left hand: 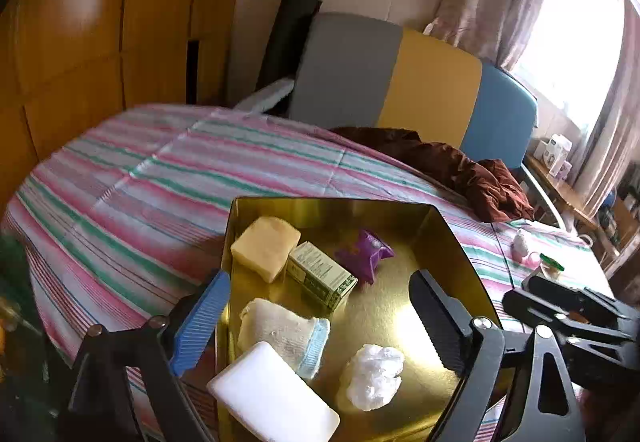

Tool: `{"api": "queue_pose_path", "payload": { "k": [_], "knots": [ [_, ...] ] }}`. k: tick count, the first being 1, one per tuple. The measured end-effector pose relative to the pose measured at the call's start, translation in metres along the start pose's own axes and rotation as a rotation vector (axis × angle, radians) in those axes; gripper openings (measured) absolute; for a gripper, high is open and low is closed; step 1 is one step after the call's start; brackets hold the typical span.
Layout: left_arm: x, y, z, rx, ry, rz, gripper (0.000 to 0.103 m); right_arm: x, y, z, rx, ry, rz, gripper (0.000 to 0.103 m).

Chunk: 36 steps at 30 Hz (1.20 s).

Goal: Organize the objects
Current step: 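Carry the green box and purple packet into the gold tray and release, then move both grippers back toward the remaining items beside the tissue box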

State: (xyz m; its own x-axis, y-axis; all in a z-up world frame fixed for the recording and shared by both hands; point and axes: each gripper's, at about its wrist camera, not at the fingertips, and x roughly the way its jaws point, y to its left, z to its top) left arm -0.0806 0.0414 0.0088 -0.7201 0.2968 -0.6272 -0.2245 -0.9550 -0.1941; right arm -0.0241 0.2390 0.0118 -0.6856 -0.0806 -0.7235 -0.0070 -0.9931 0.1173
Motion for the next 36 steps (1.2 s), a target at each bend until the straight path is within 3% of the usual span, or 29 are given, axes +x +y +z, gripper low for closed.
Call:
{"api": "queue_pose_path", "payload": {
  "k": [8,12,36],
  "knots": [
    [-0.018,-0.023,-0.011,0.093,-0.041,0.018,0.098,-0.007,-0.003,-0.018,0.031,-0.05,-0.036,0.059],
    [-0.019,-0.029,-0.014,0.109,-0.029,0.024,0.099,-0.006,-0.003,-0.022,0.038,-0.027,0.006,0.059],
    [-0.02,-0.067,-0.031,0.203,0.013,0.004,0.102,-0.016,-0.026,-0.045,0.069,-0.037,-0.002,0.064]
  ]
}}
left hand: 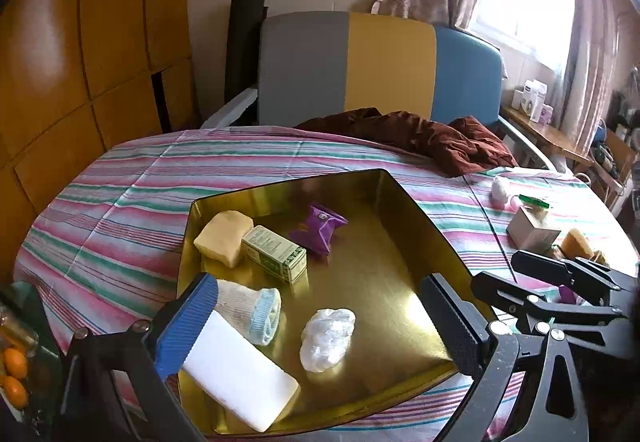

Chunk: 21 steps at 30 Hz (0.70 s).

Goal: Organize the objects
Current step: 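Move both grippers back toward the remaining items beside the tissue box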

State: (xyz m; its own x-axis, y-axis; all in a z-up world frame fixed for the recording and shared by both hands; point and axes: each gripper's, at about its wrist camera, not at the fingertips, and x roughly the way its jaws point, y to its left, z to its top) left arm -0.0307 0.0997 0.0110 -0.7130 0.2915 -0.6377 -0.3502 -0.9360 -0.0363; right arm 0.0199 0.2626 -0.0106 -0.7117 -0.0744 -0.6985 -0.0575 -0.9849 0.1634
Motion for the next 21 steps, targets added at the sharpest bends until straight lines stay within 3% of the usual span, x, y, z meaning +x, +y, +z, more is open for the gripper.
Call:
{"api": "queue_pose_path", "payload": {
  "k": [7,21],
  "knots": [
    [0.004,-0.011,-0.002,0.034,0.021,-0.037,0.102,0.002,-0.03,-0.006,0.064,0.029,-0.04,0.064],
    [0.019,-0.053,0.006,0.13,0.053,-0.125,0.102,-0.016,-0.147,-0.015,0.342,0.078,-0.132,0.064]
  ]
}}
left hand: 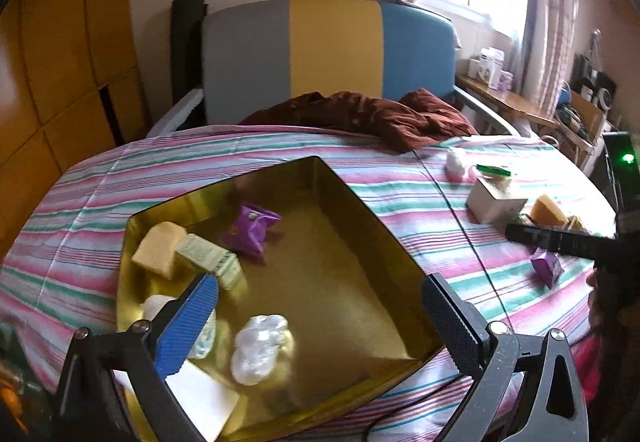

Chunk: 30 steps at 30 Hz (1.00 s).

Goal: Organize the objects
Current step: 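Move both grippers back toward the remaining items beside the tissue box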

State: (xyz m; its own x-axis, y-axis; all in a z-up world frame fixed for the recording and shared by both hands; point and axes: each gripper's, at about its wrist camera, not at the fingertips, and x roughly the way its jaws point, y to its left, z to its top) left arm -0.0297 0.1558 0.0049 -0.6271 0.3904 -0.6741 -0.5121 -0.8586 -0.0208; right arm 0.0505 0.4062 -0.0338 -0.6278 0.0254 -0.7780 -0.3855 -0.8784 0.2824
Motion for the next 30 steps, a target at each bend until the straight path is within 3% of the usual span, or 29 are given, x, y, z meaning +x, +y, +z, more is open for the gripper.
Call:
{"api": "queue_pose_path", "payload": {
  "k": [7,20,24,30],
  "knots": [
    [0.01,-0.021,0.005,0.054,0.02,-0.044,0.102,-0.011,-0.045,0.014,0.116,-0.017,-0.033,0.064],
    [0.025,-0.066,0.04,0.141,0.002,-0.125,0.102,-0.026,-0.1,0.056,0.148,-0.117,-0.138,0.065],
    [0.036,-0.087,0.05,0.183,0.015,-0.146,0.102,-0.033,-0.136,0.058,0.273,-0.182,-0.13,0.07],
    [0.059,-0.125,0.077,0.238,0.048,-0.216,0.102,-0.04,-0.17,0.051,0.448,-0.203,-0.099,0.07]
  ]
}}
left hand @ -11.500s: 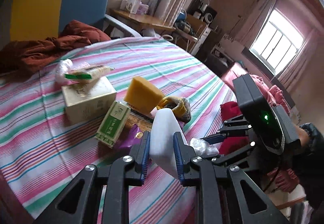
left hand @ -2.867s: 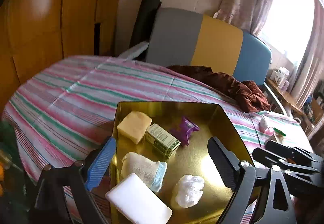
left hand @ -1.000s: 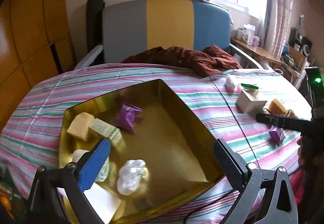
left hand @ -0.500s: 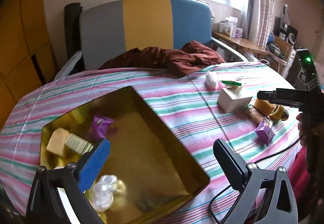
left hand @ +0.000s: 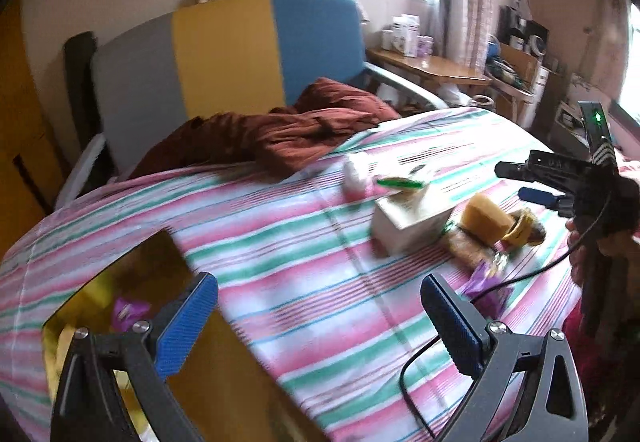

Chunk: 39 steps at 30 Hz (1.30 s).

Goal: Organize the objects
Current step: 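Move both grippers back toward the remaining items beside the tissue box, then grasp the biscuit packet with the left gripper while the right grasps the cream box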

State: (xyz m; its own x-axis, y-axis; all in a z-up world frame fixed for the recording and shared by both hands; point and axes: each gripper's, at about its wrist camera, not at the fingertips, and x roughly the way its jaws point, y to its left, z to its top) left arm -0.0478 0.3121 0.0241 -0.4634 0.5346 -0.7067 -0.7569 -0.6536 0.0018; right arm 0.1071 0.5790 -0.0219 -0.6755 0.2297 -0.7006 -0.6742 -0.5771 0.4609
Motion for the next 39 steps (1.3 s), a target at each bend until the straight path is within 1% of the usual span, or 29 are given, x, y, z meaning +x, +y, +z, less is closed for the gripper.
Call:
{"api": "queue_pose_path", "payload": {
  "k": [2,7,11,14,19,21,23,26,29,30,31,32,34,36,39],
  "knots": [
    [0.014,-0.01,0.015,0.023,0.016,-0.019,0.101,-0.003,-0.004,0.001,0.025,-0.007,0.007,0.071],
    [0.052,-0.035,0.054,0.072,0.049,-0.082,0.095,-0.002,-0.007,0.002,0.04,0.008,0.025,0.071],
    [0.086,-0.052,0.076,0.116,0.09,-0.127,0.09,0.0,-0.006,0.001,0.034,0.03,0.056,0.071],
    [0.11,-0.065,0.087,0.158,0.121,-0.147,0.086,0.002,-0.006,0.0,0.035,0.043,0.071,0.071],
    [0.147,-0.086,0.101,0.239,0.161,-0.178,0.078,0.005,-0.007,0.0,0.046,0.068,0.099,0.071],
    [0.161,-0.093,0.105,0.257,0.187,-0.196,0.078,0.006,-0.005,0.0,0.042,0.076,0.106,0.071],
    [0.175,-0.098,0.107,0.269,0.212,-0.199,0.078,0.007,-0.005,-0.001,0.036,0.084,0.114,0.071],
    [0.197,-0.1,0.109,0.254,0.261,-0.214,0.078,0.007,-0.004,-0.001,0.034,0.089,0.117,0.071],
    [0.219,-0.098,0.107,0.219,0.325,-0.251,0.075,0.008,-0.006,-0.001,0.04,0.094,0.118,0.071],
    [0.219,-0.095,0.108,0.199,0.318,-0.273,0.063,0.009,-0.006,-0.001,0.042,0.096,0.117,0.071],
    [0.219,-0.091,0.109,0.163,0.316,-0.299,0.056,0.009,-0.006,-0.001,0.043,0.097,0.115,0.071],
    [0.216,-0.09,0.108,0.151,0.314,-0.312,0.049,0.009,-0.006,-0.001,0.042,0.096,0.11,0.071],
    [0.208,-0.089,0.103,0.158,0.287,-0.286,0.048,0.01,-0.007,-0.001,0.041,0.096,0.106,0.071],
    [0.197,-0.085,0.093,0.159,0.273,-0.288,0.046,0.009,-0.007,-0.001,0.041,0.096,0.105,0.071],
    [0.176,-0.075,0.078,0.129,0.253,-0.278,0.046,0.009,-0.006,-0.002,0.032,0.097,0.097,0.071]
  ]
}}
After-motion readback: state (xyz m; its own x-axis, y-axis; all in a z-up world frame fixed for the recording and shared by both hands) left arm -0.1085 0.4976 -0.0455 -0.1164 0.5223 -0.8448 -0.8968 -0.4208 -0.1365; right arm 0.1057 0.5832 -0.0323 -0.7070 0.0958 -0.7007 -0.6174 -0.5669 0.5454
